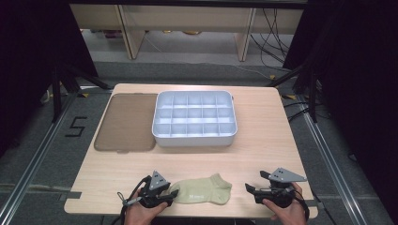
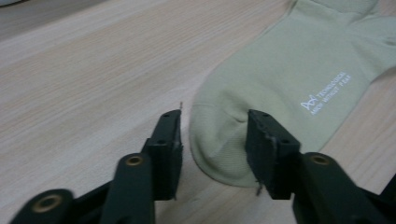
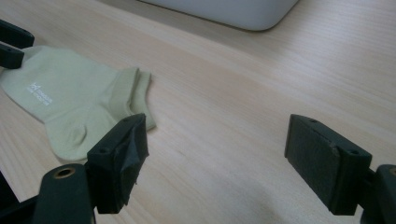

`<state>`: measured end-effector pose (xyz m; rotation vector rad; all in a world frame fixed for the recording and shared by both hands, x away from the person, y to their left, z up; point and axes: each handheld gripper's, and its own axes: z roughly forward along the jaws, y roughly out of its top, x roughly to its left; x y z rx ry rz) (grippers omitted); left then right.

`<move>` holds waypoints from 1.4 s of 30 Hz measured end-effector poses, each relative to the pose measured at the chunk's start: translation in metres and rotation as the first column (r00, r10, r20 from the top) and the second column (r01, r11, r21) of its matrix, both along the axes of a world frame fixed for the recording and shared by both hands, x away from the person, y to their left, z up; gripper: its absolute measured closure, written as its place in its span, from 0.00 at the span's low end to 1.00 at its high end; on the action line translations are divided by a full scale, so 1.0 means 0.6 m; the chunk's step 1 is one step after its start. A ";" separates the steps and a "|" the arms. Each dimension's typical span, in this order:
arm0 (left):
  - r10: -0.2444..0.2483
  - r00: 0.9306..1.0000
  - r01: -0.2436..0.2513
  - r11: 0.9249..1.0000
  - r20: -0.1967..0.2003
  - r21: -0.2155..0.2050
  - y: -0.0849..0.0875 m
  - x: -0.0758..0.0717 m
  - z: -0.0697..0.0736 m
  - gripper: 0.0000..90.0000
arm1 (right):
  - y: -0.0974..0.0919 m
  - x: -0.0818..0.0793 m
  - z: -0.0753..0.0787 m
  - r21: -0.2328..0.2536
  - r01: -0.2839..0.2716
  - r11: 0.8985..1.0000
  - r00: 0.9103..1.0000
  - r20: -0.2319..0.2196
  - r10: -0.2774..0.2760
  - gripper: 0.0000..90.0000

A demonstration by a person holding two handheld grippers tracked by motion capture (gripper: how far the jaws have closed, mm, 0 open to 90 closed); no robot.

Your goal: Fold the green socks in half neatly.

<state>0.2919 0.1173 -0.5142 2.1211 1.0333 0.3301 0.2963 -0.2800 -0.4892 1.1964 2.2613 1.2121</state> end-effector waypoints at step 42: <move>-0.094 0.995 0.093 0.996 0.023 0.008 0.008 0.003 0.029 0.94 | 0.257 0.023 -0.027 -0.066 -0.553 0.830 0.833 -0.025 0.553 1.00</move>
